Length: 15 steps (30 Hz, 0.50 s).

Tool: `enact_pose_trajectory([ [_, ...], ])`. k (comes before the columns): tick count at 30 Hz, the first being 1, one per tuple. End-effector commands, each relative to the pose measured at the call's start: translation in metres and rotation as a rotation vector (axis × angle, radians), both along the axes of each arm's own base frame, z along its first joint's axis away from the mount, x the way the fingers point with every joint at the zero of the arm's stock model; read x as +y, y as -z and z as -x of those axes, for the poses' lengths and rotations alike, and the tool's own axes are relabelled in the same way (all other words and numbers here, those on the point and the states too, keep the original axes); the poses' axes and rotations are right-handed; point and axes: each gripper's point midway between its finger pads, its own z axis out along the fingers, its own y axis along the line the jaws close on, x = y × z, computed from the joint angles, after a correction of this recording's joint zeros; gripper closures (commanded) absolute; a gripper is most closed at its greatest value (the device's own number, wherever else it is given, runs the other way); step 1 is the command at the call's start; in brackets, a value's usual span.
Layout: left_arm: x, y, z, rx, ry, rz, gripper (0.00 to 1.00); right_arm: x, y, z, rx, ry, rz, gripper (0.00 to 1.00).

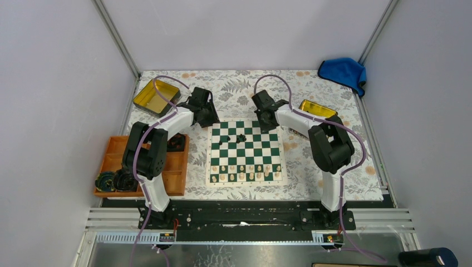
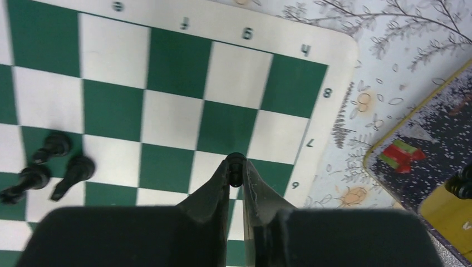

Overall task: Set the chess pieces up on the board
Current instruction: Place the chess piece on the chessboard.

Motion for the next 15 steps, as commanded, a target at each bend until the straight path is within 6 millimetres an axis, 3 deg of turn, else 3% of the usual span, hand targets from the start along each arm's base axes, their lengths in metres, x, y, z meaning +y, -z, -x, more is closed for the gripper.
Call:
enact_pose_trajectory([
  [1,0.006,-0.020,-0.004,-0.047,-0.002,-0.015,0.54,-0.015,-0.020,-0.006,-0.058,0.053,-0.027,1.00],
  [15,0.012,-0.031,0.002,-0.061,0.001,-0.043,0.54,-0.029,-0.014,-0.018,-0.066,0.102,-0.048,1.00],
])
